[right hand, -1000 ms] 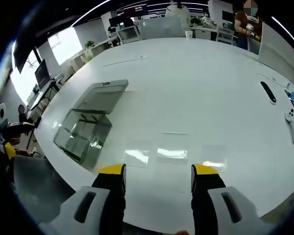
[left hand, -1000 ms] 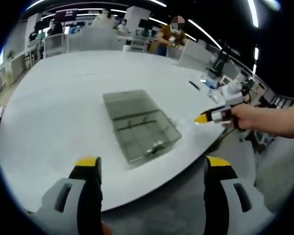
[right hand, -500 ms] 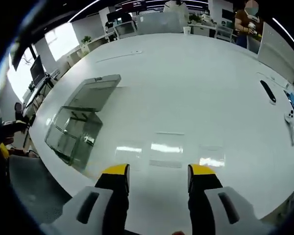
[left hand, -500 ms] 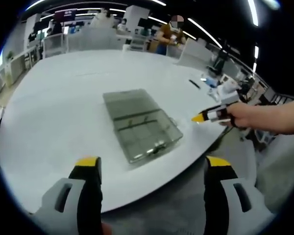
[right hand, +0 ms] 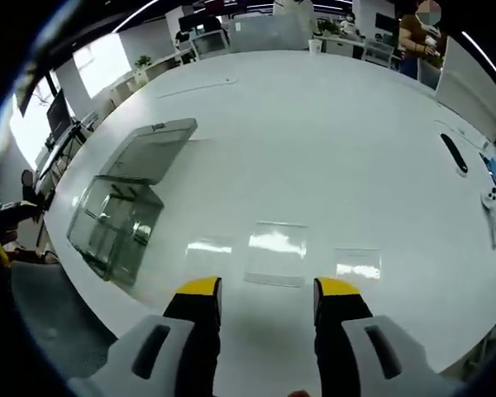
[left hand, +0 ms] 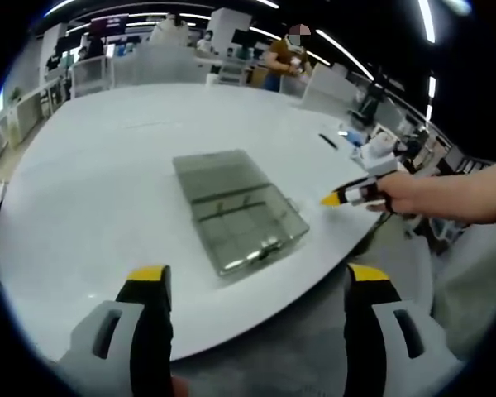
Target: Insert the divider into the dual guide fixture by aligning both edges with the guide slots and pushing it downward to the bottom, including one-sided entry, uneven engagement, binding, and posture correction.
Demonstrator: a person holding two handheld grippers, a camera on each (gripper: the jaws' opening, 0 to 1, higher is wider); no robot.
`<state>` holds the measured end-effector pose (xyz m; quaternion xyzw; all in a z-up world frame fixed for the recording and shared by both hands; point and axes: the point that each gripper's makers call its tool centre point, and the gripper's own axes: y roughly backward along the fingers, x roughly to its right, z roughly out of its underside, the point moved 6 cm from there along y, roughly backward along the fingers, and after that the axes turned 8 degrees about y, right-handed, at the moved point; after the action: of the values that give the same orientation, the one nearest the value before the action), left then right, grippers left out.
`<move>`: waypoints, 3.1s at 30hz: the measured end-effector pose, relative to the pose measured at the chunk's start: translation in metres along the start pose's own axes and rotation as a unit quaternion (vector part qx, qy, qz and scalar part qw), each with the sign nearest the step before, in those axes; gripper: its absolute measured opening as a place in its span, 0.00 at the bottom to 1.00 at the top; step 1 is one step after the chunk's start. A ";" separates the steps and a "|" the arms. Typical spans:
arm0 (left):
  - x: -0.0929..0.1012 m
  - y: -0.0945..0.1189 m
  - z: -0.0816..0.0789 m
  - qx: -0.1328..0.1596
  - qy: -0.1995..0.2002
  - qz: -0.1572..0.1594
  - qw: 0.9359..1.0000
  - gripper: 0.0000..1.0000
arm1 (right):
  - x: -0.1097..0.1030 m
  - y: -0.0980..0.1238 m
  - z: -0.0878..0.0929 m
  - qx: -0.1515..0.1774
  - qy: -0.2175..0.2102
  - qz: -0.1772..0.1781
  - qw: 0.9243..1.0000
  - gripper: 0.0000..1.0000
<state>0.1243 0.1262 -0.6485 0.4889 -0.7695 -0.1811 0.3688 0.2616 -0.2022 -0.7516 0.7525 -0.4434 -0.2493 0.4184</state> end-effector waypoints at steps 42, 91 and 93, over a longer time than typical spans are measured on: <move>-0.006 -0.003 0.003 -0.006 0.010 -0.005 1.000 0.84 | 0.002 -0.017 -0.001 -0.033 0.015 0.035 0.999 0.35; 0.003 0.001 0.001 0.004 0.004 -0.001 1.000 0.83 | -0.001 -0.018 -0.016 -0.170 0.026 0.009 0.985 0.29; 0.003 0.001 0.001 0.004 0.004 -0.001 1.000 0.83 | 0.000 -0.019 -0.017 -0.174 0.031 0.006 0.984 0.29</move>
<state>0.1225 0.1236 -0.6470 0.4916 -0.7687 -0.1762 0.3694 0.2828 -0.1908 -0.7586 0.6728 -0.3846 -0.2969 0.5579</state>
